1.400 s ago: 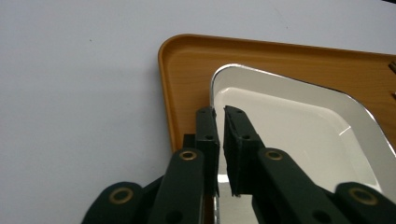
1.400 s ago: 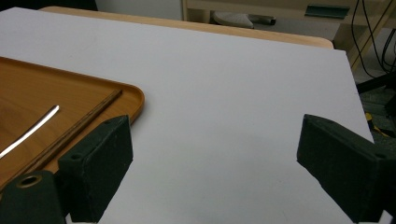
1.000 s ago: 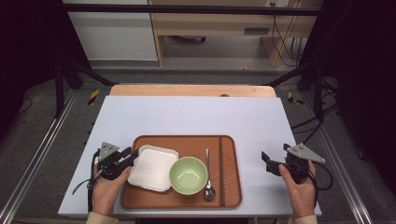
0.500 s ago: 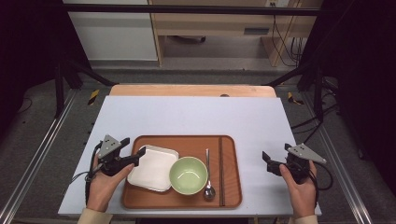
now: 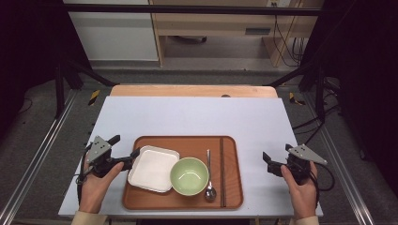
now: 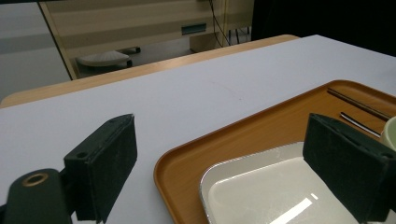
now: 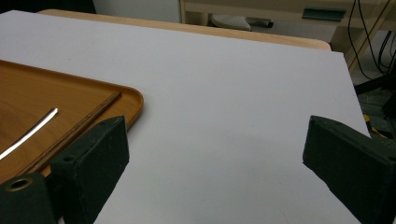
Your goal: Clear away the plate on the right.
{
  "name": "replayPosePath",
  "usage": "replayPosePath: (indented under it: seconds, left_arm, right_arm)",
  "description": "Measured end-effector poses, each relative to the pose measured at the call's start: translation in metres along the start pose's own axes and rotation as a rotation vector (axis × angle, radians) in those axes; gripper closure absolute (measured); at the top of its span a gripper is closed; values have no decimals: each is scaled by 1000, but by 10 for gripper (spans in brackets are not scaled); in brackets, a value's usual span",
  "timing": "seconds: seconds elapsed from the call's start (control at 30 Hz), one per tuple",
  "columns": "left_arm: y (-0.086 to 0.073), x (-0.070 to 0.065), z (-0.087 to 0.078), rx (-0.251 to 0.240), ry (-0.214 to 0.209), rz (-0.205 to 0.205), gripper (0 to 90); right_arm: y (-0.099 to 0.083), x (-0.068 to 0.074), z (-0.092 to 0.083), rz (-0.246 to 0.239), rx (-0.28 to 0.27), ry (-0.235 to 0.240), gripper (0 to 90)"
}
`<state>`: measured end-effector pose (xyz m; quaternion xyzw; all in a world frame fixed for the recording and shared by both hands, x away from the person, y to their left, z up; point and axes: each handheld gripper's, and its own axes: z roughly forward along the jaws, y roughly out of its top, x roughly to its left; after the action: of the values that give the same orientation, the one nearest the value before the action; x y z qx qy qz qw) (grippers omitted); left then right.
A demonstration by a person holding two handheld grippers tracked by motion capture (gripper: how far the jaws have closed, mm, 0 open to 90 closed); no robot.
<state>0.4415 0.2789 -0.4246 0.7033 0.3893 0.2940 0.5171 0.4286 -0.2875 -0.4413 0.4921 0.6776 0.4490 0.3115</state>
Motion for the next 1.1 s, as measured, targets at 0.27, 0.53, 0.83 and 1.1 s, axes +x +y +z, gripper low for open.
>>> replayPosePath:
  seconds: [0.27, 0.53, 0.83, 1.1]
  left_arm:
    - [-9, 10, -12, -25, 26, 12, 81]
    - [-19, 22, -19, -49, 49, 25, 76]
    - [-35, 31, -17, -49, 41, 23, 71]
    - [-45, 39, -20, -75, 62, 18, 60]
  right_arm:
    - [-1, 2, 3, -5, -16, 9, 76]
    - [-1, 5, 3, 1, -21, 23, 75]
    - [-3, 7, 6, -15, -20, 31, 73]
    - [-7, 9, 10, -29, -19, 32, 81]
